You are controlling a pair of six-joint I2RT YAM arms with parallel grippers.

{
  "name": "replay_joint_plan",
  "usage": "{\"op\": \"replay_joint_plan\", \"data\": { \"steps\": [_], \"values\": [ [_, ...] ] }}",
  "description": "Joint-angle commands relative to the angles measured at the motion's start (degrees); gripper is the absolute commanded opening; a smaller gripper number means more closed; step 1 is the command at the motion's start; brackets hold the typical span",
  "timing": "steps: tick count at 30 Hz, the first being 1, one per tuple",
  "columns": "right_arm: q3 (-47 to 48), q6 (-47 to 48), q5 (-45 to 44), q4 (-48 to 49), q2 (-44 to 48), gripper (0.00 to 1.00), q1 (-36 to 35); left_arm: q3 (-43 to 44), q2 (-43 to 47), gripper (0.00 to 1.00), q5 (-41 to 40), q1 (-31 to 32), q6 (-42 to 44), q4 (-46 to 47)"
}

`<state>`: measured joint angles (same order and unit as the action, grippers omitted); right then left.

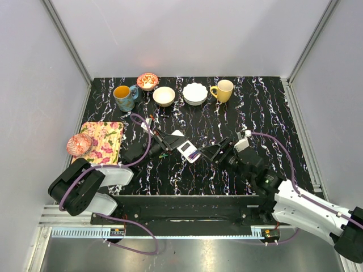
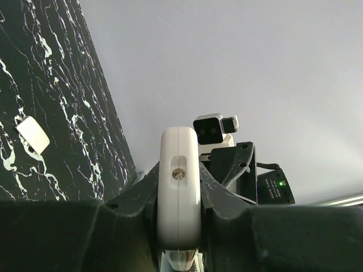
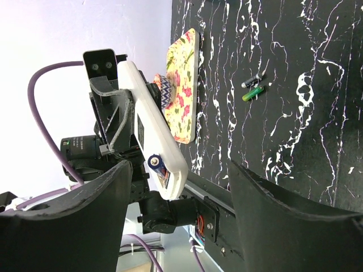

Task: Load the batteries into the remote control

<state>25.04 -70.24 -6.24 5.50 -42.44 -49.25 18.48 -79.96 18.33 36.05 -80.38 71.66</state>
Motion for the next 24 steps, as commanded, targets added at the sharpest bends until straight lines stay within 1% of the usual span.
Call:
{"op": "replay_joint_plan", "data": {
  "steps": [1,4,7,11,15,24],
  "values": [
    [-0.4,-1.3,1.6,4.0,-0.9,0.73,0.5,0.2,1.3,0.0,-1.7,-0.3,0.7,23.8],
    [-2.7,-3.1,1.1,6.4,-0.5,0.73,0.6,0.2,1.7,0.0,-1.9,-0.3,0.8,23.7],
    [-5.1,-5.6,1.5,10.9,0.5,0.72,1.0,-0.2,2.2,0.0,-2.2,-0.3,1.2,23.7],
    [-5.3,-6.9,3.5,13.7,-1.0,0.7,1.4,-0.4,2.2,0.0,-2.6,-0.2,1.3,23.7],
    [-6.5,-8.3,3.8,17.4,-2.1,0.69,1.6,-0.5,2.4,0.0,-2.5,-0.3,1.5,23.7],
    [-6.3,-8.4,3.4,17.9,-2.1,0.7,2.1,-0.9,2.5,0.0,-2.6,-0.3,1.4,23.8]
  ]
}}
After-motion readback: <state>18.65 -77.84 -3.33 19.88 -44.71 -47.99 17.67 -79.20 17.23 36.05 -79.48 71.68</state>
